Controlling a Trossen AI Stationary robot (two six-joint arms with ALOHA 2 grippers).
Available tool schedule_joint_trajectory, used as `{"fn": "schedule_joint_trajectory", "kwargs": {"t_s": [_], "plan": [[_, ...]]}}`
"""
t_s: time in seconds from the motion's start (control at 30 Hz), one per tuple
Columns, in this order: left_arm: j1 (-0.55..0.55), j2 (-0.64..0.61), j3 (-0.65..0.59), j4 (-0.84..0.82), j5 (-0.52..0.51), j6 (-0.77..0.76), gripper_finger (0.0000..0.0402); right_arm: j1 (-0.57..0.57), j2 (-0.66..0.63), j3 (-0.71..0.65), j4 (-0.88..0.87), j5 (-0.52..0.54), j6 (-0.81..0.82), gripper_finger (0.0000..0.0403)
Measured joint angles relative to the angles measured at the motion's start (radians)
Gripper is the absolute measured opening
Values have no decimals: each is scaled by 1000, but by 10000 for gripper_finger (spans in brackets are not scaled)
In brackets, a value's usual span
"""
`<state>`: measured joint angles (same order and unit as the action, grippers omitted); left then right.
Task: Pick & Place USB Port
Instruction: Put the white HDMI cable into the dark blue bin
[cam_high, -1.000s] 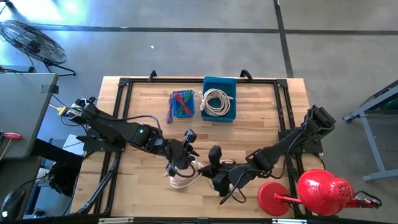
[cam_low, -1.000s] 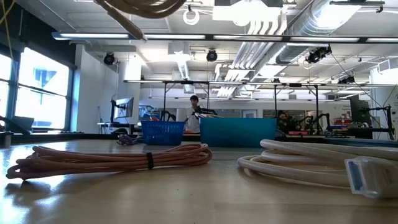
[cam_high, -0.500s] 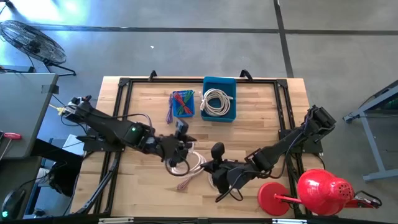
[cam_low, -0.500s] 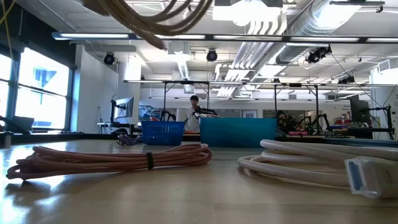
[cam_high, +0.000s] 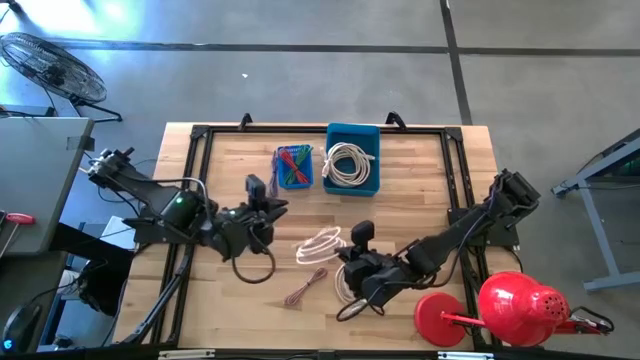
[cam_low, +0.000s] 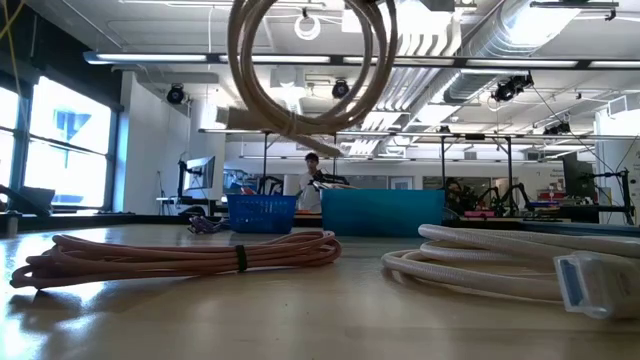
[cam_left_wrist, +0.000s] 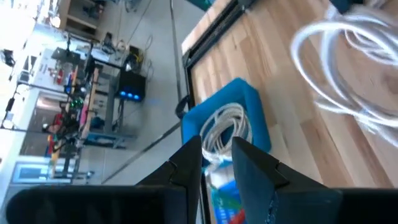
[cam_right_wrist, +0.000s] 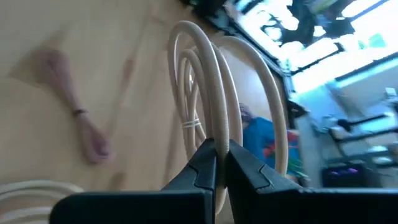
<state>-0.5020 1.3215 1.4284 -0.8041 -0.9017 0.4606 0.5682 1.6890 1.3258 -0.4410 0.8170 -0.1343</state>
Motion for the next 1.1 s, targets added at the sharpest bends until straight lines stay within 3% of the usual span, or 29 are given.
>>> {"fn": "schedule_joint_trajectory", "kwargs": {"t_s": [0.2, 0.33, 0.47, 0.7, 1.1], "plan": [[-53, -11, 0, -171, -10, -176, 84, -65, -13, 0, -39, 168, -17, 8], [-84, -11, 0, -264, -10, -283, 83, -176, -26, 0, -106, 186, 50, 8], [-107, -3, -1, -334, -6, -363, 83, -305, -39, 0, -192, 126, 143, 8], [-115, -4, -73, -353, -7, -406, 83, -459, -50, 0, -159, -128, 174, 8], [-114, -4, -192, -357, 16, -439, 83, -571, -50, 1, -178, -176, 312, 8]]}}
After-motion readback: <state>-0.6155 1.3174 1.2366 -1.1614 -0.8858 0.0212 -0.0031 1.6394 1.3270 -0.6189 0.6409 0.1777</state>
